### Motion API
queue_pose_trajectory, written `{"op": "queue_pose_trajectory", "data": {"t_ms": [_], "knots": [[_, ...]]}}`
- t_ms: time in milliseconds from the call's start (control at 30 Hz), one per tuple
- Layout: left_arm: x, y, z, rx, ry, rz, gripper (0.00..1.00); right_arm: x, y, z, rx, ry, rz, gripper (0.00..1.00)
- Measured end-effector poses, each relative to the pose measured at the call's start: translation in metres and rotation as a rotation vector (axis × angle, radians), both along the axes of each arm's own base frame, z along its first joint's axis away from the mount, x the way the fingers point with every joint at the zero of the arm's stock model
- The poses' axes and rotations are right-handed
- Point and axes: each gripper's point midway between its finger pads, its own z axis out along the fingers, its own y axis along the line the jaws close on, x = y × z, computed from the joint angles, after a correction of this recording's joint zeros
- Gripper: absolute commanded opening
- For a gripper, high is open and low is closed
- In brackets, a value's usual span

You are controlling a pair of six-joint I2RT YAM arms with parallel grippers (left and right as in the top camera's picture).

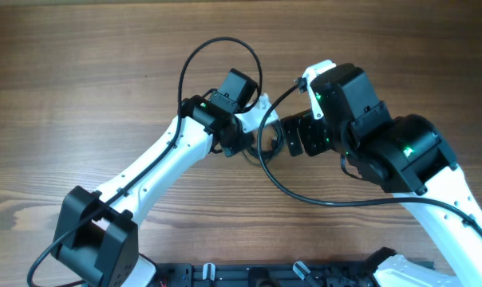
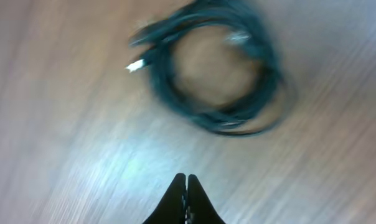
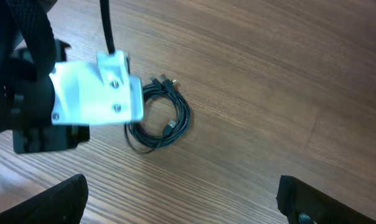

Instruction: Untangle cables

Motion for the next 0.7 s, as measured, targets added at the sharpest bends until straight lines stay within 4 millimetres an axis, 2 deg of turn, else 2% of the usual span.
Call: {"op": "queue_pose_trajectory", "data": {"t_ms": [67,167,300,333,367,433,500,533,600,700], "knots": [[0.017,0.013,0.004,0.022,-0.057,0.116,0.04,0.002,-0.004,0.000,-0.004,-0.007,-0.033,1.00],[0.045,0.054,0.010,0.040,-0.128,0.387,0.04,0.006,-0.017,0.002,-0.016,-0.024,-0.142,1.00],[0.060,0.109,0.010,0.020,-0.129,0.679,0.04,0.011,-0.040,0.003,-0.016,-0.046,-0.328,1.00],[0.060,0.117,0.009,0.007,-0.113,0.718,0.14,0.012,-0.045,0.003,-0.009,-0.050,-0.365,1.00],[0.061,0.120,0.007,-0.028,-0.086,0.744,0.29,0.015,-0.051,0.004,0.005,-0.054,-0.413,1.00],[0.059,0.114,0.005,-0.100,-0.029,0.751,0.50,0.018,-0.063,0.005,0.036,-0.060,-0.505,1.00],[0.055,0.104,0.003,-0.161,0.022,0.750,0.54,0.023,-0.077,0.006,0.075,-0.067,-0.614,1.00],[0.049,0.089,0.002,-0.226,0.086,0.722,0.54,0.025,-0.083,0.006,0.093,-0.074,-0.656,1.00],[0.042,0.080,0.002,-0.258,0.137,0.705,0.55,0.032,-0.089,0.005,0.123,-0.083,-0.710,1.00],[0.029,0.070,0.000,-0.288,0.211,0.683,0.55,0.040,-0.093,-0.011,0.117,-0.056,-0.755,1.00]]}}
